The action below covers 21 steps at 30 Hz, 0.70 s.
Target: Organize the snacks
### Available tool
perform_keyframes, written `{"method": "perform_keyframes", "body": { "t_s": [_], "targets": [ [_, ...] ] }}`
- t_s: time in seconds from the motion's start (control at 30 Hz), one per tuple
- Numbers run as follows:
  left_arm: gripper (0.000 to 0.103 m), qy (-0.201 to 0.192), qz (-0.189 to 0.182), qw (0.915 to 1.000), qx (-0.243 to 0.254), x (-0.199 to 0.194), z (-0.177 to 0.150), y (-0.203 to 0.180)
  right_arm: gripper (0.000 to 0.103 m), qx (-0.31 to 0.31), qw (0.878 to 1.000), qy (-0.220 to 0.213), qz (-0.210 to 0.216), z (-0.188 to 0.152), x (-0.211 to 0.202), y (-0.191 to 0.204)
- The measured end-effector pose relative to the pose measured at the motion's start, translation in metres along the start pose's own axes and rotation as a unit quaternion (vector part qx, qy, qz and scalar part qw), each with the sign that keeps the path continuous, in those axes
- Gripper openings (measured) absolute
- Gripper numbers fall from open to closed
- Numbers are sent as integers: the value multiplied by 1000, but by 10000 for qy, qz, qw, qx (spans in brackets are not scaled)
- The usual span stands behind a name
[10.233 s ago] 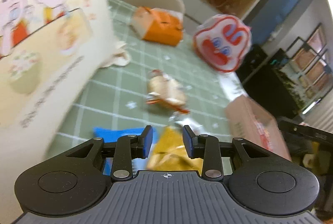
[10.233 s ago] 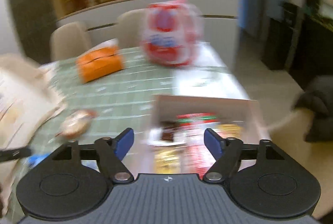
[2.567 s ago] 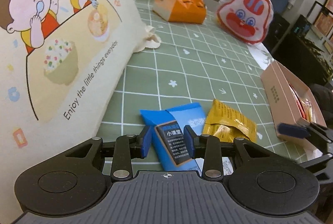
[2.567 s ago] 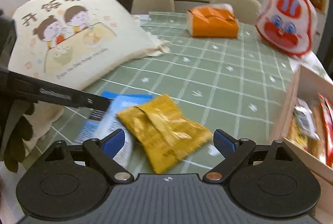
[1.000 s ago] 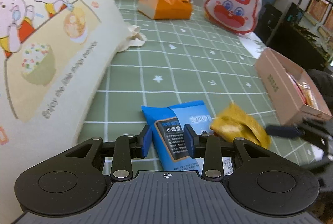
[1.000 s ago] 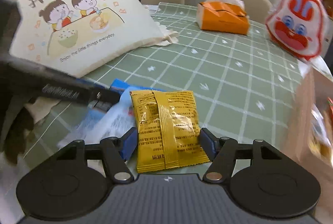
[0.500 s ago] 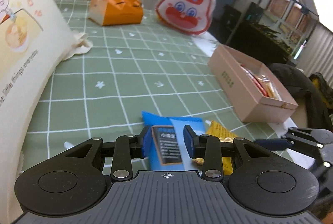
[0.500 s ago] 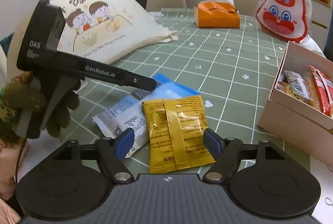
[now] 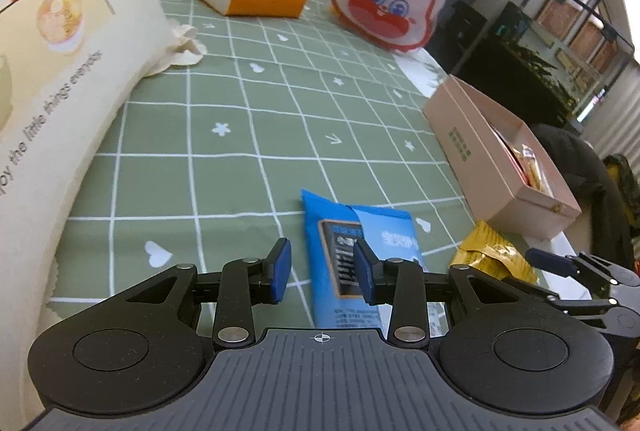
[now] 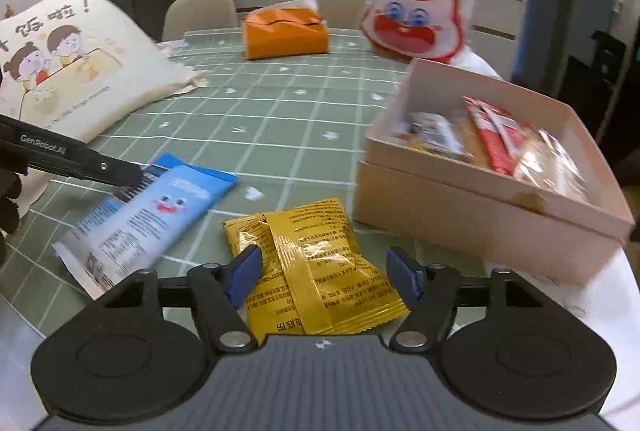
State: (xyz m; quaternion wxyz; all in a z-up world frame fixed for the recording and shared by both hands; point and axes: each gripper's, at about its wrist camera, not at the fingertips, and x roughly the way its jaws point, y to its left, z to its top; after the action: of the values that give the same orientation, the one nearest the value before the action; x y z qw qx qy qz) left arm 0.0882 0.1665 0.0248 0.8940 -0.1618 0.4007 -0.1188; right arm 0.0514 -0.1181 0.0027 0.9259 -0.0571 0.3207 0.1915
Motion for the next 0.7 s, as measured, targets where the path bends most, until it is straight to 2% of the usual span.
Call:
{"method": "perform_keyframes", "body": {
  "t_s": [0.13,0.17,0.23,0.27,0.3,0.37,0.43,0.47,0.57,0.7],
  "targets": [
    [39,-44,-95,9999,-71,1,0,3,71,77,9994,-260,191,-7,-15,1],
    [38,-112,-160,9998,-65,2,-1,4,67,37,9991,-330,253,-6,-18,6],
    [38,-235,-261,9993,-95,5,-3,6,48,-74,9983,-373,435,-4,-20,21],
    [38,-223,-251,9993,-151,5,-3,5,37,-169,9980,-249,561,-3,-17,29],
    [38,-146,-269,9994,-186,5,-4,2,34,-240,9971,-118,719,-1,-14,37],
    [38,42,-350,9993,-148,4,-6,-6,34,-290,9944,-49,1012,1,-11,45],
    [39,219,-415,9989,-75,3,-10,-16,34,-289,9932,21,1131,0,-6,50],
    [42,290,-423,9987,-18,3,-12,-22,34,-241,9926,85,1185,-2,-3,49],
    [44,352,-214,9987,310,1,-18,-40,34,-75,9911,186,1314,-11,-1,45],
    [42,653,-512,9965,38,1,-21,-50,34,-57,9922,95,1238,-22,-13,36]
  ]
}}
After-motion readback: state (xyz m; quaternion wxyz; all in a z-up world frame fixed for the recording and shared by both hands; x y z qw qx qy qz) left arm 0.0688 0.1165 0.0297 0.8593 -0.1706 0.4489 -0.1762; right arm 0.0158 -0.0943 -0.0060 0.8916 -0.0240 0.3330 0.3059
